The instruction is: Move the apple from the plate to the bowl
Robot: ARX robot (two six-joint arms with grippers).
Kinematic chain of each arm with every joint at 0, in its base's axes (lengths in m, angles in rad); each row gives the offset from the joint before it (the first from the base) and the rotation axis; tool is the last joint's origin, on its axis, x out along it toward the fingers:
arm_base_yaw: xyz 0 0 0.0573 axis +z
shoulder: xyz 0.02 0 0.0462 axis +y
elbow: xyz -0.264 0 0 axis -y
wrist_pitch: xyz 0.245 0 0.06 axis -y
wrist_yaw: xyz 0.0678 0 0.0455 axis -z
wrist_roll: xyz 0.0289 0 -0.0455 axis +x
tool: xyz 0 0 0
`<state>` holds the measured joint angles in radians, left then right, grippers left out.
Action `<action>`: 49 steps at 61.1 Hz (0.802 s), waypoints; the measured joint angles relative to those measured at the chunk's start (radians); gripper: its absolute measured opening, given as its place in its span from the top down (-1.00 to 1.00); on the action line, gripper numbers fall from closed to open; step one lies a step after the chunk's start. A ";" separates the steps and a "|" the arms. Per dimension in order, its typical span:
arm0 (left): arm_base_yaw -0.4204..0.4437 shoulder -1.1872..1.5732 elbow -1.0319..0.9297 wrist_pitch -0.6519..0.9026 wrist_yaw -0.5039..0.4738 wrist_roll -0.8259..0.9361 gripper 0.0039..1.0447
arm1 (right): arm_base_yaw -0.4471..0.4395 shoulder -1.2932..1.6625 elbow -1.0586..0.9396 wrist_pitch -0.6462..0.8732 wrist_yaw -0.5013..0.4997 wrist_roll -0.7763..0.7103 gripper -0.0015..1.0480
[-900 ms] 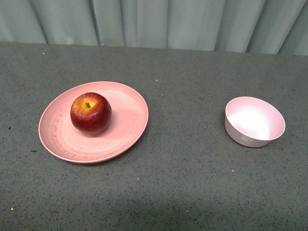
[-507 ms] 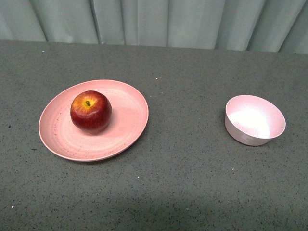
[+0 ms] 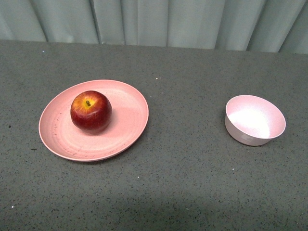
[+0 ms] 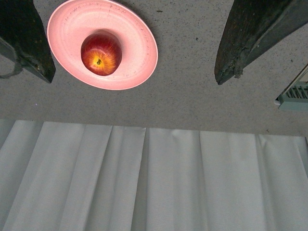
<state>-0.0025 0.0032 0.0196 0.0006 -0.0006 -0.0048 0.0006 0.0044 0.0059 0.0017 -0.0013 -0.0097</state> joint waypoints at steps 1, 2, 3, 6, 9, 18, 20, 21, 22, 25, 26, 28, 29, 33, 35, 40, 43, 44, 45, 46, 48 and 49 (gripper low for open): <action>0.000 0.000 0.000 0.000 0.000 0.000 -0.88 | 0.000 0.000 0.000 0.000 0.000 0.000 -0.82; 0.000 0.000 0.000 0.000 0.000 0.000 -0.88 | 0.000 0.000 0.000 0.000 0.000 0.000 -0.82; 0.000 0.000 0.000 0.000 0.000 0.000 -0.88 | 0.000 0.000 0.000 0.000 0.000 0.000 -0.82; 0.000 0.000 0.000 0.000 0.000 0.000 -0.88 | 0.000 0.000 0.000 0.000 0.000 0.000 -0.82; 0.000 0.000 0.000 0.000 0.000 0.000 -0.88 | 0.000 0.000 0.000 0.000 0.000 0.000 -0.82; 0.000 0.000 0.000 0.000 0.000 0.000 -0.88 | 0.000 0.000 0.000 0.000 0.000 0.000 -0.82; 0.000 0.000 0.000 0.000 0.000 0.000 -0.88 | 0.000 0.000 0.000 0.000 0.000 0.000 -0.82; 0.000 0.000 0.000 0.000 0.000 0.000 -0.88 | 0.000 0.000 0.000 0.000 0.000 0.000 -0.82; 0.000 0.000 0.000 0.000 0.000 0.000 -0.88 | 0.000 0.000 0.000 0.000 0.000 0.000 -0.82; 0.000 0.000 0.000 0.000 0.000 0.000 -0.88 | 0.000 0.000 0.000 0.000 0.000 0.000 -0.82; 0.000 0.000 0.000 0.000 0.000 0.000 -0.88 | 0.000 0.000 0.000 0.000 0.000 0.000 -0.82; 0.000 0.000 0.000 0.000 0.000 0.000 -0.88 | 0.000 0.000 0.000 0.000 0.000 0.000 -0.82; 0.000 0.000 0.000 0.000 0.000 0.000 -0.88 | 0.000 0.000 0.000 0.000 0.000 0.000 -0.82; 0.000 0.000 0.000 0.000 0.000 0.000 -0.88 | 0.000 0.000 0.000 0.000 0.000 0.000 -0.82; 0.000 0.000 0.000 0.000 0.000 0.000 -0.88 | 0.000 0.000 0.000 0.000 0.000 0.000 -0.82; 0.000 0.000 0.000 0.000 0.000 0.000 -0.88 | 0.000 0.000 0.000 0.000 0.000 0.000 -0.82; 0.000 0.000 0.000 0.000 0.000 0.000 -0.88 | 0.000 0.000 0.000 0.000 0.000 0.000 -0.82; 0.000 0.000 0.000 0.000 0.000 0.000 -0.88 | 0.000 0.000 0.000 0.000 0.000 0.000 -0.82; 0.000 0.000 0.000 0.000 0.000 0.000 -0.88 | 0.000 0.000 0.000 0.000 0.000 0.000 -0.82; 0.000 0.000 0.000 0.000 0.000 0.000 -0.88 | 0.000 0.000 0.000 0.000 0.000 0.000 -0.82; 0.000 0.000 0.000 0.000 0.000 0.000 -0.88 | 0.000 0.000 0.000 0.000 0.000 0.000 -0.82; 0.000 0.000 0.000 0.000 0.000 0.000 -0.88 | 0.000 0.000 0.000 0.000 0.000 0.000 -0.82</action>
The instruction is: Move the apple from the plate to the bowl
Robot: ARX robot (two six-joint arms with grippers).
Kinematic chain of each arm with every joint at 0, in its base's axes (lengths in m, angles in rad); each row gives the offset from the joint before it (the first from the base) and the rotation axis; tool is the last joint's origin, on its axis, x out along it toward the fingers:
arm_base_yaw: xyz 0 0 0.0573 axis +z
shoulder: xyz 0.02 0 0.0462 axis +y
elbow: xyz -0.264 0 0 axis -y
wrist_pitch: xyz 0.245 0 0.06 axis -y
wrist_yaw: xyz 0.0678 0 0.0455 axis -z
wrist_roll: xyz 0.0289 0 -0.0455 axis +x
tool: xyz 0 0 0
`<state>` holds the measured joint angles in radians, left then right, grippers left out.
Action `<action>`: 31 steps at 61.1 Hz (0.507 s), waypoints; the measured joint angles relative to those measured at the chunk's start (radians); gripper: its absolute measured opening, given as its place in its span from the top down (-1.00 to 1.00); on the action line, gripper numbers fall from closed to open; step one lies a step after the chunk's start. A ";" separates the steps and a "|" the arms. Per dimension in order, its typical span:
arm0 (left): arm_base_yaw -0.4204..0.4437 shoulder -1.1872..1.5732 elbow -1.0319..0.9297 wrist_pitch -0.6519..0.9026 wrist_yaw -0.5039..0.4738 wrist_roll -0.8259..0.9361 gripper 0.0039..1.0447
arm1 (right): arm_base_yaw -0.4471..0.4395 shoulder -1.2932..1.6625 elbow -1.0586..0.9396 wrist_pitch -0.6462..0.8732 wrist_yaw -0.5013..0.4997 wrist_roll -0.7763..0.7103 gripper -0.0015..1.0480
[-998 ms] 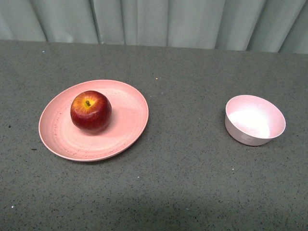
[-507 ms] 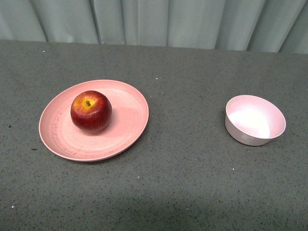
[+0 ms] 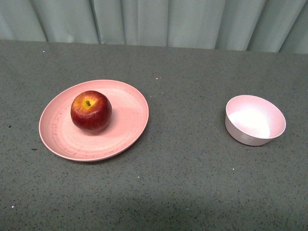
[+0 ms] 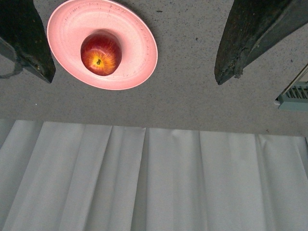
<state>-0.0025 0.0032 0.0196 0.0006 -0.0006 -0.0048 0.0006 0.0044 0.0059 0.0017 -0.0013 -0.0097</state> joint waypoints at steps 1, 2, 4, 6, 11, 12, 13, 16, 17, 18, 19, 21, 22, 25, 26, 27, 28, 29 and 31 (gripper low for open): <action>0.000 0.000 0.000 0.000 0.000 0.000 -0.88 | 0.000 0.000 0.000 0.000 0.000 0.000 -0.82; 0.000 0.000 0.000 0.000 0.000 0.000 -0.88 | 0.000 0.000 0.000 0.000 0.000 0.000 -0.82; 0.000 0.000 0.000 0.000 0.000 0.000 -0.88 | 0.000 0.000 0.000 0.000 0.000 0.000 -0.82; 0.000 0.000 0.000 0.000 0.000 0.000 -0.88 | 0.000 0.000 0.000 0.000 0.000 0.000 -0.82; 0.000 0.000 0.000 0.000 0.000 0.000 -0.88 | 0.000 0.000 0.000 0.000 0.000 0.000 -0.82; 0.000 0.000 0.000 0.000 0.000 0.000 -0.88 | 0.000 0.000 0.000 0.000 0.000 0.000 -0.82; 0.000 0.000 0.000 0.000 0.000 0.000 -0.88 | 0.000 0.000 0.000 0.000 0.000 0.000 -0.82; 0.000 0.000 0.000 0.000 0.000 0.000 -0.88 | 0.000 0.000 0.000 0.000 0.000 0.000 -0.82; 0.000 0.000 0.000 0.000 0.000 0.000 -0.88 | 0.000 0.000 0.000 0.000 0.000 0.000 -0.82; 0.000 0.000 0.000 0.000 0.000 0.000 -0.88 | 0.000 0.000 0.000 0.000 0.000 0.000 -0.82; 0.000 0.000 0.000 0.000 0.000 0.000 -0.88 | 0.000 0.000 0.000 0.000 0.000 0.000 -0.82; 0.000 0.000 0.000 0.000 0.000 0.000 -0.88 | 0.000 0.000 0.000 0.000 0.000 0.000 -0.82; 0.000 0.000 0.000 0.000 0.000 0.000 -0.88 | 0.000 0.000 0.000 0.000 0.000 0.000 -0.82; 0.000 0.000 0.000 0.000 0.000 0.000 -0.88 | 0.000 0.000 0.000 0.000 0.000 0.000 -0.82; 0.000 0.000 0.000 0.000 0.000 0.000 -0.88 | 0.000 0.000 0.000 0.000 0.000 0.000 -0.82; 0.000 0.000 0.000 0.000 0.000 0.000 -0.88 | 0.000 0.000 0.000 0.000 0.000 0.000 -0.82; 0.000 0.000 0.000 0.000 0.000 0.000 -0.88 | 0.000 0.000 0.000 0.000 0.000 0.000 -0.82; 0.000 0.000 0.000 0.000 0.000 0.000 -0.88 | 0.000 0.000 0.000 0.000 0.000 0.000 -0.82; 0.000 0.000 0.000 0.000 0.000 0.000 -0.88 | 0.000 0.000 0.000 0.000 0.000 0.000 -0.82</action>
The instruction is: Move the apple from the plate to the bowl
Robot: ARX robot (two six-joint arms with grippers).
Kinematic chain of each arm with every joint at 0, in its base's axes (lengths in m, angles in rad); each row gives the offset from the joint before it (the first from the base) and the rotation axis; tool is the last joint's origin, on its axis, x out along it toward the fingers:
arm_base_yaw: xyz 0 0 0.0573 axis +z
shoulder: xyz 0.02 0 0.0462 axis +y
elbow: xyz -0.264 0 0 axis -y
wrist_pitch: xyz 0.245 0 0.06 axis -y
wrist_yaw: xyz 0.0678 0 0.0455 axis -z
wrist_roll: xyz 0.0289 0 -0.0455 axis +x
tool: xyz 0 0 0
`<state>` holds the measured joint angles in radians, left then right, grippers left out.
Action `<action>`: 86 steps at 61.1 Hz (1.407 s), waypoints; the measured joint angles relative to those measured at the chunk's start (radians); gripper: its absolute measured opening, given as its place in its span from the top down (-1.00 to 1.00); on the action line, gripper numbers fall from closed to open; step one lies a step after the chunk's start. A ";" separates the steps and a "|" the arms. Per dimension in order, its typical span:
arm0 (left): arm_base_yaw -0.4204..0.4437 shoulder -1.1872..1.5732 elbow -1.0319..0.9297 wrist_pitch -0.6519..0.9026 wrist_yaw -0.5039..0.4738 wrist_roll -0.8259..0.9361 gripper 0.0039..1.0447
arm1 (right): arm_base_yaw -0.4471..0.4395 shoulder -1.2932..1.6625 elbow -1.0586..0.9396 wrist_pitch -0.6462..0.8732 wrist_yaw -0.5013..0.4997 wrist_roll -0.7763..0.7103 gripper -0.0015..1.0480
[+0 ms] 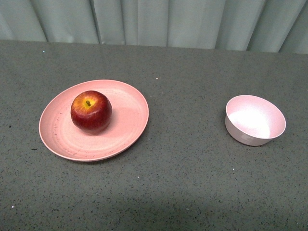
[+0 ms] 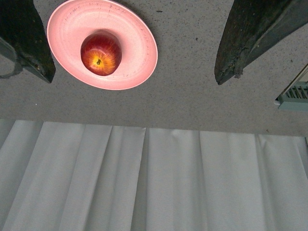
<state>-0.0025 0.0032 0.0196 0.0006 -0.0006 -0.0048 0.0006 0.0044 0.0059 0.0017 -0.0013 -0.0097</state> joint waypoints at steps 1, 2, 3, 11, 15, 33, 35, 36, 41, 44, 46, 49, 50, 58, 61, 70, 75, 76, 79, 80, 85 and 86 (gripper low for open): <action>0.000 0.000 0.000 0.000 0.000 0.000 -0.88 | 0.000 0.000 0.000 0.000 0.000 0.000 -0.82; 0.000 0.000 0.000 0.000 0.000 0.000 -0.88 | 0.000 0.000 0.000 0.000 0.000 0.000 -0.82; 0.000 0.000 0.000 0.000 0.000 0.000 -0.88 | 0.000 0.000 0.000 0.000 0.000 0.000 -0.82; 0.000 0.000 0.000 0.000 0.000 0.000 -0.88 | 0.006 0.001 -0.002 0.007 0.024 -0.014 -0.82; 0.000 0.000 0.000 0.000 0.000 0.000 -0.88 | 0.068 0.031 -0.003 0.105 0.223 -0.108 -0.82; 0.000 0.000 0.000 0.000 0.000 0.000 -0.88 | 0.130 0.706 0.053 0.497 0.155 -0.377 -0.82; 0.000 0.000 0.000 0.000 0.000 0.000 -0.88 | 0.132 0.789 0.074 0.533 0.132 -0.381 -0.82; 0.000 0.000 0.000 0.000 0.000 0.000 -0.88 | 0.133 0.816 0.081 0.544 0.125 -0.382 -0.82; 0.000 0.000 0.000 0.000 0.000 0.000 -0.88 | 0.144 1.011 0.150 0.592 0.077 -0.394 -0.82; 0.000 0.000 0.000 0.000 0.000 0.000 -0.88 | 0.151 1.117 0.195 0.592 0.052 -0.402 -0.82; 0.000 0.000 0.000 0.000 0.000 0.000 -0.88 | 0.155 1.195 0.232 0.574 0.030 -0.405 -0.82; 0.000 0.000 0.000 0.000 0.000 0.000 -0.88 | 0.158 1.267 0.269 0.552 0.010 -0.406 -0.82; 0.000 0.000 0.000 0.000 0.000 0.000 -0.88 | 0.158 1.308 0.293 0.534 -0.006 -0.405 -0.82; 0.000 0.000 0.000 0.000 0.000 0.000 -0.88 | 0.162 1.519 0.456 0.369 -0.090 -0.397 -0.82; 0.000 0.000 0.000 0.000 0.000 0.000 -0.88 | 0.164 1.603 0.528 0.308 -0.109 -0.393 -0.82; 0.000 0.000 0.000 0.000 0.000 0.000 -0.88 | 0.172 1.742 0.648 0.204 -0.134 -0.388 -0.82; 0.000 0.000 0.000 0.000 0.000 0.000 -0.88 | 0.181 1.798 0.697 0.173 -0.148 -0.375 -0.82; 0.000 0.000 0.000 0.000 0.000 0.000 -0.88 | 0.182 1.806 0.704 0.167 -0.153 -0.373 -0.82; 0.000 0.000 0.000 0.000 0.000 0.000 -0.88 | 0.188 1.834 0.733 0.150 -0.159 -0.362 -0.82; 0.000 0.000 0.000 0.000 0.000 0.000 -0.88 | 0.191 1.847 0.746 0.147 -0.161 -0.356 -0.82; 0.000 0.000 0.000 0.000 0.000 0.000 -0.88 | 0.199 1.886 0.783 0.137 -0.162 -0.342 -0.82; 0.000 0.000 0.000 0.000 0.000 0.000 -0.88 | 0.201 1.897 0.795 0.135 -0.161 -0.338 -0.82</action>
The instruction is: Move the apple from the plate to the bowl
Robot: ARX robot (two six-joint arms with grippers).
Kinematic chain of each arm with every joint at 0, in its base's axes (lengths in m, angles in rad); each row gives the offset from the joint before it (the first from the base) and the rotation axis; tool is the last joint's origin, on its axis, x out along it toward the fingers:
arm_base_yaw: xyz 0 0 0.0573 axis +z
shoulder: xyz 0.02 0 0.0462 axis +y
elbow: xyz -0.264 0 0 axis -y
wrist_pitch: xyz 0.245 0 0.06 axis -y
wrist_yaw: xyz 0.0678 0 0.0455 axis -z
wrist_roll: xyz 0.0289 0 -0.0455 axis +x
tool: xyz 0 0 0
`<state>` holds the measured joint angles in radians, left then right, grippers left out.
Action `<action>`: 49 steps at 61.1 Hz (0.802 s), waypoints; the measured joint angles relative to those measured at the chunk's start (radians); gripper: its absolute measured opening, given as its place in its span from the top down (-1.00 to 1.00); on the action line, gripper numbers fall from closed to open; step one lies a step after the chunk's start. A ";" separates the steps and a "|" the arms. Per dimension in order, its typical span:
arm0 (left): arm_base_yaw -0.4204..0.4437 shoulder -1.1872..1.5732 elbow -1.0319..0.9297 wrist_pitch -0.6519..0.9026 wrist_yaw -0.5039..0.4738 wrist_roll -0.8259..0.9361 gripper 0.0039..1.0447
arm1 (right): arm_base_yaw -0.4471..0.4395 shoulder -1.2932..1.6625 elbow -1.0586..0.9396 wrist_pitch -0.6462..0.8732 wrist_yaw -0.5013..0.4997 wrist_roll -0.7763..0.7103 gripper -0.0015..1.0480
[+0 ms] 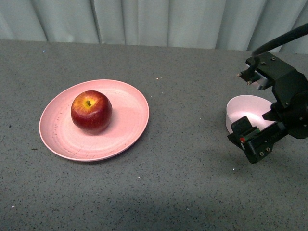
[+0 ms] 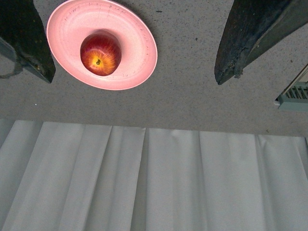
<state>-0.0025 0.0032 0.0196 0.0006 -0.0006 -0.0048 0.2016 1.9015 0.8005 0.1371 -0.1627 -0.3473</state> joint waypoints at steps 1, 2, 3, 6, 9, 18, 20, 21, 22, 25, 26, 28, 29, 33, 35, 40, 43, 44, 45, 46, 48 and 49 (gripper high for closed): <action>0.000 0.000 0.000 0.000 0.000 0.000 -0.88 | 0.001 0.005 0.006 -0.001 0.000 0.003 -0.82; 0.000 0.000 0.000 0.000 0.000 0.000 -0.88 | 0.002 0.011 0.011 -0.003 0.000 0.005 -0.82; 0.000 0.000 0.000 0.000 0.000 0.000 -0.88 | 0.004 0.021 0.023 -0.008 0.000 0.009 -0.82; 0.000 0.000 0.000 0.000 0.000 0.000 -0.88 | 0.006 0.042 0.045 -0.017 0.006 0.018 -0.82; 0.000 0.000 0.000 0.000 0.000 0.000 -0.88 | 0.006 0.061 0.067 -0.025 0.013 0.026 -0.82; 0.000 0.000 0.000 0.000 0.000 0.000 -0.88 | 0.006 0.110 0.113 -0.047 0.023 0.049 -0.82; 0.000 0.000 0.000 0.000 0.000 0.000 -0.88 | 0.006 0.117 0.117 -0.049 0.027 0.050 -0.82; 0.000 0.000 0.000 0.000 0.000 0.000 -0.88 | 0.006 0.122 0.121 -0.050 0.031 0.053 -0.82; 0.000 0.000 0.000 0.000 0.000 0.000 -0.88 | 0.006 0.124 0.123 -0.051 0.033 0.055 -0.82; 0.000 0.000 0.000 0.000 0.000 0.000 -0.88 | 0.006 0.133 0.129 -0.058 0.033 0.060 -0.72; 0.000 0.000 0.000 0.000 0.000 0.000 -0.88 | 0.006 0.136 0.132 -0.063 0.033 0.061 -0.65; 0.000 0.000 0.000 0.000 0.000 0.000 -0.88 | 0.006 0.138 0.134 -0.067 0.034 0.062 -0.58; 0.000 0.000 0.000 0.000 0.000 0.000 -0.88 | 0.006 0.140 0.135 -0.071 0.034 0.063 -0.51; 0.000 0.000 0.000 0.000 0.000 0.000 -0.88 | 0.006 0.145 0.139 -0.082 0.035 0.066 -0.24; 0.000 0.000 0.000 0.000 0.000 0.000 -0.88 | 0.006 0.145 0.140 -0.085 0.038 0.067 -0.14; 0.000 0.000 0.000 0.000 0.000 0.000 -0.88 | 0.006 0.148 0.140 -0.090 0.038 0.071 0.10; 0.000 0.000 0.000 0.000 0.000 0.000 -0.88 | 0.006 0.150 0.140 -0.092 0.042 0.074 0.23; 0.000 0.000 0.000 0.000 0.000 0.000 -0.88 | 0.006 0.150 0.140 -0.093 0.043 0.075 0.30; 0.000 0.000 0.000 0.000 0.000 0.000 -0.88 | 0.006 0.150 0.140 -0.093 0.043 0.075 0.33; 0.000 0.000 0.000 0.000 0.000 0.000 -0.88 | 0.006 0.150 0.140 -0.094 0.043 0.075 0.37; 0.000 0.000 0.000 0.000 0.000 0.000 -0.88 | 0.005 0.150 0.140 -0.096 0.043 0.078 0.47; 0.000 0.000 0.000 0.000 0.000 0.000 -0.88 | 0.005 0.150 0.140 -0.096 0.043 0.078 0.50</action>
<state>-0.0025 0.0032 0.0196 0.0006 -0.0006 -0.0044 0.2070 2.0514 0.9405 0.0410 -0.1196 -0.2691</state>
